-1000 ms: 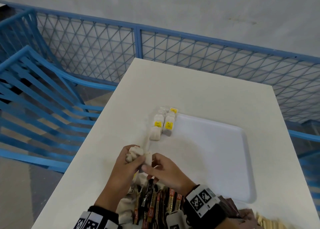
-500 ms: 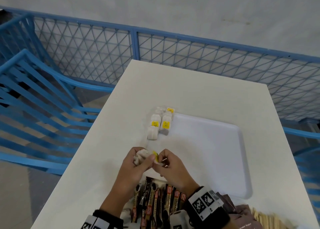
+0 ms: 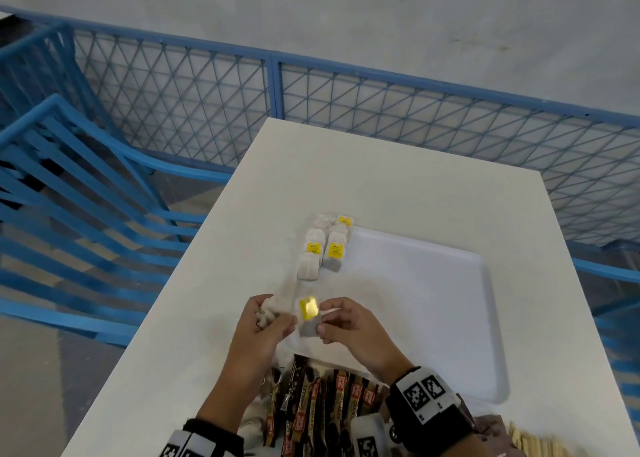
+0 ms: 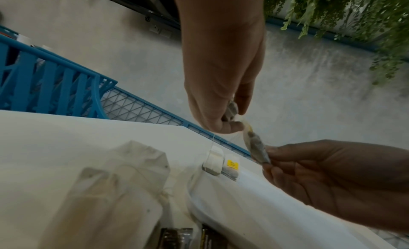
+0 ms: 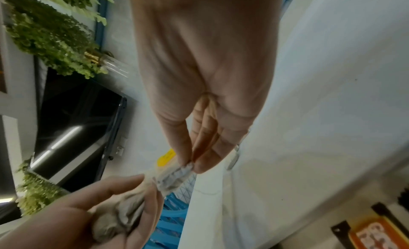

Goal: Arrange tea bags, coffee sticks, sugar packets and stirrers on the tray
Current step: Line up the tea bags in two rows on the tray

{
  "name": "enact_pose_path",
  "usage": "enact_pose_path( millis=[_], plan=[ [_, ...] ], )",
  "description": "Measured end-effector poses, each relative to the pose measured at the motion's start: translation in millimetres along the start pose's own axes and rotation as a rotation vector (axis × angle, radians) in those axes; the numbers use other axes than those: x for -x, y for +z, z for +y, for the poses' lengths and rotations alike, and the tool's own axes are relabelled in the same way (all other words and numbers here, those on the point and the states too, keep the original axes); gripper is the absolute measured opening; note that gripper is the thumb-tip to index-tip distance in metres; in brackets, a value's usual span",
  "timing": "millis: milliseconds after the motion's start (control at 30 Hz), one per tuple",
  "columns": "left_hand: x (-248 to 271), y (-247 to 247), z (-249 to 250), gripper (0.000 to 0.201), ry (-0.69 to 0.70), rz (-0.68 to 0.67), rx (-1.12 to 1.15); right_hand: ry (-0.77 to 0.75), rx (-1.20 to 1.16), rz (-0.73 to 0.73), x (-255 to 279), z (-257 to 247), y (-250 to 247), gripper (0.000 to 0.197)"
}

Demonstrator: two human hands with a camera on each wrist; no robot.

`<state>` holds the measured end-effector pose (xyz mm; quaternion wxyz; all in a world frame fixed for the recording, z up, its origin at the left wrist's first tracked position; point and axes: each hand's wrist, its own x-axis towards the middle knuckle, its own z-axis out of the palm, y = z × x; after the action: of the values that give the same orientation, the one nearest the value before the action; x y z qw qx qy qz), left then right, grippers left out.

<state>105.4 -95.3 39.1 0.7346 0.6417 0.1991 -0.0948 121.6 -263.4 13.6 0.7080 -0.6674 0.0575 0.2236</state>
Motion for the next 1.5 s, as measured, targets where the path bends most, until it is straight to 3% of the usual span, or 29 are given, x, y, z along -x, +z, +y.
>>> enact_pose_path(
  millis=[200, 300, 600, 900, 1000, 1133, 1200, 1300, 1500],
  plan=[
    [-2.4, -5.2, 4.7, 0.022, -0.137, 0.046, 0.230, 0.025, -0.026, 0.398, -36.9, 5.4, -20.5, 0.029],
    [-1.8, -5.8, 7.5, 0.022, -0.163, 0.038, 0.254, 0.022, 0.044, 0.517, -56.1, 9.1, -24.9, 0.032],
    [-2.4, -14.5, 7.4, 0.020, -0.143, 0.038, 0.221, 0.012, 0.172, 0.579, -87.5, 11.9, -19.7, 0.037],
    [0.9, -12.1, 9.2, 0.014, -0.148, -0.063, 0.183, 0.007, 0.300, 0.616, -82.5, 7.5, -13.5, 0.034],
    [1.8, -10.7, 8.6, 0.015, -0.135, -0.089, 0.180, -0.002, 0.286, 0.537, -66.1, -3.5, -4.7, 0.018],
    [0.5, -10.0, 7.8, 0.014, -0.124, -0.103, 0.139, 0.027, 0.188, 0.040, -34.9, -23.6, 10.8, 0.015],
    [0.9, -8.6, 8.2, 0.013, -0.101, -0.109, 0.068, -0.018, 0.229, -0.105, -22.3, -29.1, 15.7, 0.006],
    [1.7, -6.5, 7.6, 0.012, -0.080, -0.115, -0.015, -0.100, 0.302, -0.095, -15.4, -26.6, 18.6, 0.004],
    [5.3, -5.7, 6.6, 0.015, -0.081, -0.154, 0.025, -0.090, 0.177, -0.018, -8.2, -26.5, 9.0, 0.007]
  ],
)
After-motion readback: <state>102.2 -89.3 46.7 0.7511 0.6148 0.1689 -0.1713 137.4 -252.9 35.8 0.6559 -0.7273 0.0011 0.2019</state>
